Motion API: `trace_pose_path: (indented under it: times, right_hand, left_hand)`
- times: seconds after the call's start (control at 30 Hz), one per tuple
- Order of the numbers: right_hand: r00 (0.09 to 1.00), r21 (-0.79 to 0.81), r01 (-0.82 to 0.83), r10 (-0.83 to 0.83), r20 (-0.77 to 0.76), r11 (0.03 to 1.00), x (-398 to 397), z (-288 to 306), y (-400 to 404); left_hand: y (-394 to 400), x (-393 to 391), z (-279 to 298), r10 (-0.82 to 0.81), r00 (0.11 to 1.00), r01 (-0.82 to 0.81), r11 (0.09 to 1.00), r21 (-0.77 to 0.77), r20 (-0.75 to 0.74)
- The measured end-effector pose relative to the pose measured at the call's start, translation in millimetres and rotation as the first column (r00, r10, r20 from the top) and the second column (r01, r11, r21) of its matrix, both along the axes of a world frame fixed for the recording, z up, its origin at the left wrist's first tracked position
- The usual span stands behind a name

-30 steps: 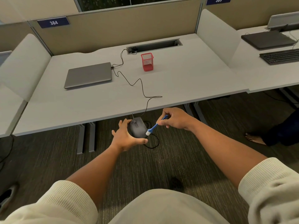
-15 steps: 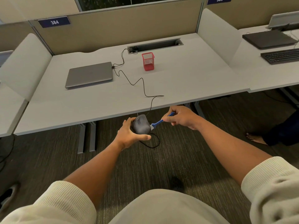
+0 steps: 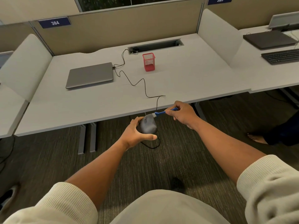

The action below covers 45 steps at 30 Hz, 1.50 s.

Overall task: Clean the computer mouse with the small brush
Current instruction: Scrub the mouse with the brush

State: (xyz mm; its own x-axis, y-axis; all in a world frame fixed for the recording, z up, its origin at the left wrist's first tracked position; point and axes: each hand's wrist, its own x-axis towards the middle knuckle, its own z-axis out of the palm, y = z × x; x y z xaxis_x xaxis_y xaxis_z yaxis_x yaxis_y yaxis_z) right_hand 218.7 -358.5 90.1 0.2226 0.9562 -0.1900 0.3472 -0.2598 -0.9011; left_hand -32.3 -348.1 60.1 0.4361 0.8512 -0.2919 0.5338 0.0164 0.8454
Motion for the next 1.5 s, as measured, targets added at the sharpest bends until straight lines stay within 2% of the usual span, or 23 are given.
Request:
trace_pose_path:
  times: [0.1, 0.23, 0.4, 0.5, 0.6, 0.73, 0.8, 0.97, 1.03, 1.27, 1.5]
  right_hand:
    - [1.000, -0.008, -0.003, 0.002, -0.016, 1.000, -0.8, -0.5, 2.2]
    - [0.994, -0.036, -0.086, 0.084, -0.064, 0.996, 6.7, 2.1, 0.6]
    - [0.936, -0.116, -0.295, 0.263, -0.233, 0.948, 15.8, 6.8, -2.6]
    - [0.893, -0.150, -0.406, 0.356, -0.275, 0.902, 15.9, 9.5, -2.0]
    - [0.900, -0.163, -0.414, 0.376, -0.218, 0.896, 12.1, 10.2, 0.1]
    - [0.963, -0.087, -0.268, 0.265, -0.046, 0.959, 3.1, 8.7, 4.5]
    - [0.974, -0.051, -0.227, 0.227, -0.018, 0.973, 1.8, 9.8, 5.6]
    - [0.898, -0.174, -0.440, 0.425, -0.115, 0.881, 1.4, 14.4, 1.4]
    - [0.885, -0.185, -0.465, 0.449, -0.125, 0.866, -1.2, 14.0, 0.0]
    - [0.972, -0.025, -0.236, 0.237, 0.013, 0.971, -9.5, 16.6, 7.2]
    - [0.863, -0.197, -0.485, 0.503, 0.052, 0.852, -20.9, 28.0, 5.0]
  left_hand:
    - [3.2, 3.8, 4.3, -0.013, 1.000, 0.013, 1.000, 0.006, -0.015]
    - [6.4, -0.4, 4.6, 0.005, 0.999, -0.005, 1.000, 0.009, -0.033]
    - [10.4, -11.2, 2.1, 0.049, 0.990, -0.049, 0.999, 0.005, -0.135]
    - [10.7, -13.1, 2.7, 0.054, 0.979, -0.050, 0.999, 0.021, -0.196]
    - [10.3, -10.8, 5.0, 0.043, 0.972, -0.035, 0.999, 0.040, -0.233]
    - [10.5, -13.2, 3.9, 0.054, 0.973, -0.047, 0.998, 0.034, -0.223]
    - [10.7, -15.1, 1.6, 0.060, 0.971, -0.053, 0.998, 0.034, -0.231]
    - [10.2, -19.2, -5.4, 0.085, 0.960, -0.068, 0.995, 0.070, -0.266]
    - [10.3, -19.6, -8.8, 0.093, 0.958, -0.075, 0.994, 0.079, -0.270]
    - [12.5, -20.9, -16.7, 0.085, 0.948, -0.059, 0.994, 0.094, -0.308]
    - [10.4, -22.5, -24.4, 0.058, 0.930, -0.011, 0.991, 0.131, -0.362]
